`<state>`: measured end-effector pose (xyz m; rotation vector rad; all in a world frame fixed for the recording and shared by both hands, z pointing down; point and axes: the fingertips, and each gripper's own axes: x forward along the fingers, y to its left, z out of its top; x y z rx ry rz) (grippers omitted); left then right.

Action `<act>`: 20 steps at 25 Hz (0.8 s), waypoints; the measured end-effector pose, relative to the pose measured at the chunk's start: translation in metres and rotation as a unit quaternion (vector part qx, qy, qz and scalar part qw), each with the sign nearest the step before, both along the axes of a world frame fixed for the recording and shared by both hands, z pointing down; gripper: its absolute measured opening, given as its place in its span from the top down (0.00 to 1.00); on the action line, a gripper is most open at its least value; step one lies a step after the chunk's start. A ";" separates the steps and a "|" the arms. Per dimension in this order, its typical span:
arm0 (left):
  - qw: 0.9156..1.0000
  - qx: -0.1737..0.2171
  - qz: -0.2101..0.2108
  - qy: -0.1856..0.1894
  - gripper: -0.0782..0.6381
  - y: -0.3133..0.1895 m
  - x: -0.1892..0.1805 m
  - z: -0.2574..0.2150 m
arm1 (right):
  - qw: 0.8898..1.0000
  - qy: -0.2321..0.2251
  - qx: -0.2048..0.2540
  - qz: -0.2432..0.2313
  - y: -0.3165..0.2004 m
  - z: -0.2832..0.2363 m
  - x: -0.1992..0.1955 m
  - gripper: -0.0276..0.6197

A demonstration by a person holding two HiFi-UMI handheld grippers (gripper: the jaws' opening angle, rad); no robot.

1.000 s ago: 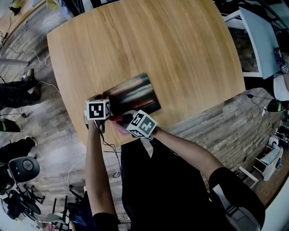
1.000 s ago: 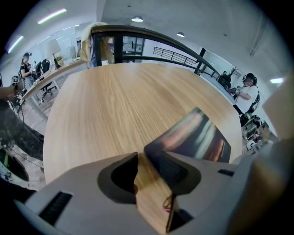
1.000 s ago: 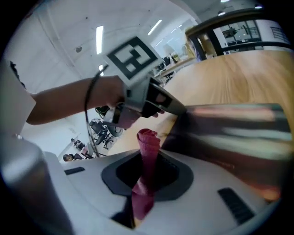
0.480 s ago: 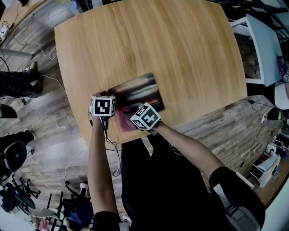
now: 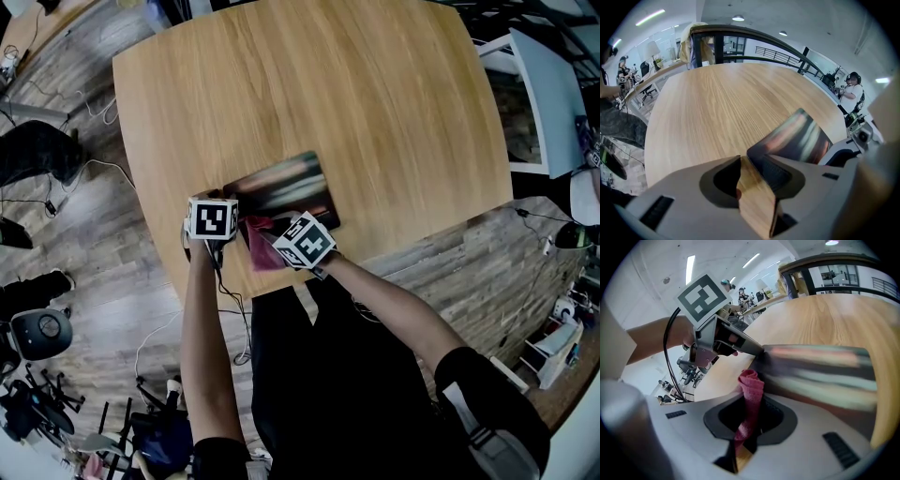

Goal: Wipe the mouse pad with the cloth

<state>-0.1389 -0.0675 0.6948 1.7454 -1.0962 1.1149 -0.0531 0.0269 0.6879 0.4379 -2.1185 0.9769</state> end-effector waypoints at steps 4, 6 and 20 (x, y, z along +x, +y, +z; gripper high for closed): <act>1.000 -0.001 0.000 -0.002 0.66 0.002 0.000 -0.001 | 1.000 0.001 -0.004 0.009 -0.001 0.000 0.009 0.85; 1.000 -0.001 -0.002 -0.002 0.66 0.003 0.000 -0.002 | 1.000 0.003 -0.003 0.009 -0.001 -0.001 0.011 0.86; 1.000 0.001 -0.006 -0.004 0.66 0.002 -0.003 -0.001 | 1.000 0.015 0.003 0.026 -0.007 0.001 0.039 0.85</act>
